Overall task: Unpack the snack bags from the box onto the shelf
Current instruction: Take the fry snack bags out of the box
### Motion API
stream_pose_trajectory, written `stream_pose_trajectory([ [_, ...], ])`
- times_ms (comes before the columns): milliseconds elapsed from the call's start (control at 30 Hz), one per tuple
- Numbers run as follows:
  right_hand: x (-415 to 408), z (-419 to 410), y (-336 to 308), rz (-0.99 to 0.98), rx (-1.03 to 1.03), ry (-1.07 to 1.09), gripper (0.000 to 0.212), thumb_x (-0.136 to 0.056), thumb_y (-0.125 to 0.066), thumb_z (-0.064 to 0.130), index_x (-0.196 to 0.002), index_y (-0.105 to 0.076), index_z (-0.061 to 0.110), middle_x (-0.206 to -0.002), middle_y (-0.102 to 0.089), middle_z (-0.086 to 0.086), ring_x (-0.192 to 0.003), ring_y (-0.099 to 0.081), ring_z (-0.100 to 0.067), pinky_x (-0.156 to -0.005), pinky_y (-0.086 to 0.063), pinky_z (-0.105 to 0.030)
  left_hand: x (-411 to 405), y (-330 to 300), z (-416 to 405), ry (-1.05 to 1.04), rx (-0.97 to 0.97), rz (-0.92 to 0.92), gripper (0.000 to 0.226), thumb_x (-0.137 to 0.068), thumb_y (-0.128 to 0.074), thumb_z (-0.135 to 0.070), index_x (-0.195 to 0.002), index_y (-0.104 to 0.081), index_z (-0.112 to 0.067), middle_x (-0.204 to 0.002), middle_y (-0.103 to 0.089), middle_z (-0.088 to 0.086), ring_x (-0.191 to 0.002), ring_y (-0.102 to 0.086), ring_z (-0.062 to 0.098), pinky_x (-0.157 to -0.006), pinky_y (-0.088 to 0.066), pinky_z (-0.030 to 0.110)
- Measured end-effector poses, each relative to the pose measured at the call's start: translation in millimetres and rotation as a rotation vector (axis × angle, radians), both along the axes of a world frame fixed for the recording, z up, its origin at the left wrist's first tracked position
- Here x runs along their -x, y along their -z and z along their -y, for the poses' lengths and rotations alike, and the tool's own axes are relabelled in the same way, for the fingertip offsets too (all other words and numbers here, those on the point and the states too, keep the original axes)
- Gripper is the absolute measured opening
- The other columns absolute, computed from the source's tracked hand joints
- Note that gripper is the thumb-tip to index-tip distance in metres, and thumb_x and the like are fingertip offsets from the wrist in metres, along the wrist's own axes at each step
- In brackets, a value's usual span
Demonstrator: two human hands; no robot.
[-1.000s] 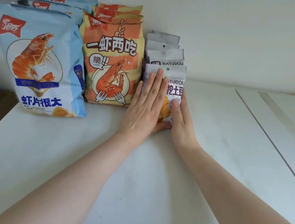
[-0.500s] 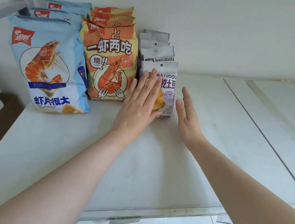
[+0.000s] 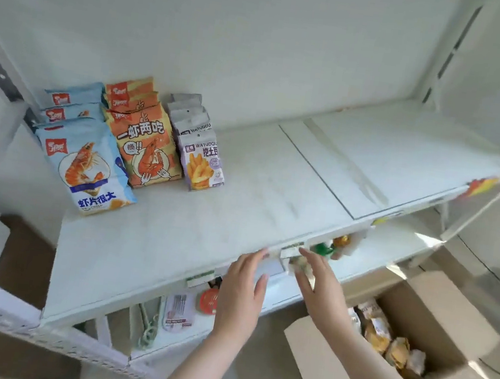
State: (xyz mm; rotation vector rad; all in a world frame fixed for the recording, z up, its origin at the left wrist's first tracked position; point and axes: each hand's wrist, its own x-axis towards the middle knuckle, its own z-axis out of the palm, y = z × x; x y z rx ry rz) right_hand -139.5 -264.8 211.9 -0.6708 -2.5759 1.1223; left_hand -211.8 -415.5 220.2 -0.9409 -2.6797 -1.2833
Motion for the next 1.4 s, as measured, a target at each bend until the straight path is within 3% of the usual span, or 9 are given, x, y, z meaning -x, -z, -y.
stream_pose_trajectory([
  [133, -97.5, -10.5, 8.2, 0.142, 0.025, 0.197, 0.044, -0.100, -0.053, 0.023, -0.143, -0.045, 0.019, -0.143, -0.050, 0.000, -0.131, -0.047, -0.019, -0.095, -0.035, -0.024, -75.5, 6.3, -14.5, 0.132, 0.071, 0.173, 0.040, -0.095, -0.052, -0.012, -0.134, -0.050, -0.018, -0.131, -0.054, -0.006, -0.124, -0.047, 0.011, -0.098, -0.028, 0.009],
  [333, -218.8, -51.5, 27.1, 0.258, -0.013, 0.329, 0.044, -0.098, -0.056, 0.026, -0.140, -0.049, 0.018, -0.139, -0.054, -0.002, -0.127, -0.050, -0.019, -0.094, -0.042, -0.032, -144.1, 30.2, -57.7, 0.396, 0.334, 0.207, 0.047, -0.097, -0.049, -0.018, -0.143, -0.040, -0.021, -0.142, -0.044, -0.002, -0.133, -0.038, 0.016, -0.110, -0.031, 0.028],
  [400, -254.7, -69.1, 27.7, 0.296, -0.034, 0.355, 0.044, -0.097, -0.056, 0.027, -0.140, -0.049, 0.019, -0.137, -0.055, -0.002, -0.124, -0.052, -0.020, -0.090, -0.044, -0.034, -164.1, 36.9, -77.4, 0.410, 0.382, 0.209, 0.048, -0.097, -0.050, -0.019, -0.143, -0.039, -0.023, -0.144, -0.042, -0.001, -0.134, -0.037, 0.018, -0.111, -0.031, 0.033],
  [533, -326.1, -106.7, 21.3, 0.368, -0.054, 0.343, 0.047, -0.098, -0.055, 0.029, -0.143, -0.045, 0.020, -0.141, -0.052, -0.002, -0.129, -0.049, -0.021, -0.098, -0.042, -0.033, -218.6, 47.7, -118.3, 0.415, 0.449, 0.208, 0.047, -0.096, -0.051, -0.016, -0.142, -0.041, -0.019, -0.142, -0.045, 0.001, -0.133, -0.040, 0.022, -0.109, -0.031, 0.033],
  [733, -410.0, -159.9, 14.5, 0.440, -0.016, 0.295, 0.049, -0.101, -0.050, 0.033, -0.147, -0.039, 0.021, -0.146, -0.047, -0.003, -0.133, -0.045, -0.020, -0.101, -0.041, -0.032, -298.2, 61.7, -161.3, 0.285, 0.446, 0.344, 0.048, -0.095, -0.054, -0.016, -0.141, -0.041, -0.017, -0.138, -0.049, 0.004, -0.128, -0.042, 0.023, -0.107, -0.035, 0.035],
  [1133, -384.3, -234.9, 28.4, 0.458, 0.051, 0.131, 0.051, -0.100, -0.051, 0.034, -0.147, -0.039, 0.018, -0.147, -0.047, -0.004, -0.134, -0.045, -0.020, -0.107, -0.038, -0.033, -300.2, 80.6, -202.1, 0.051, 0.433, 0.463, 0.050, -0.094, -0.056, -0.013, -0.141, -0.040, -0.011, -0.141, -0.047, 0.007, -0.131, -0.041, 0.023, -0.110, -0.032, 0.033],
  [1400, -338.3, -322.1, 57.5, 0.520, 0.103, 0.182, 0.047, -0.099, -0.054, 0.031, -0.143, -0.042, 0.019, -0.140, -0.053, -0.002, -0.126, -0.051, -0.020, -0.099, -0.040, -0.029, -258.0, 121.9, -275.3, 0.030, 0.412, 0.558, 0.051, -0.094, -0.056, -0.019, -0.142, -0.039, -0.015, -0.142, -0.047, 0.003, -0.130, -0.043, 0.019, -0.107, -0.034, 0.031],
])
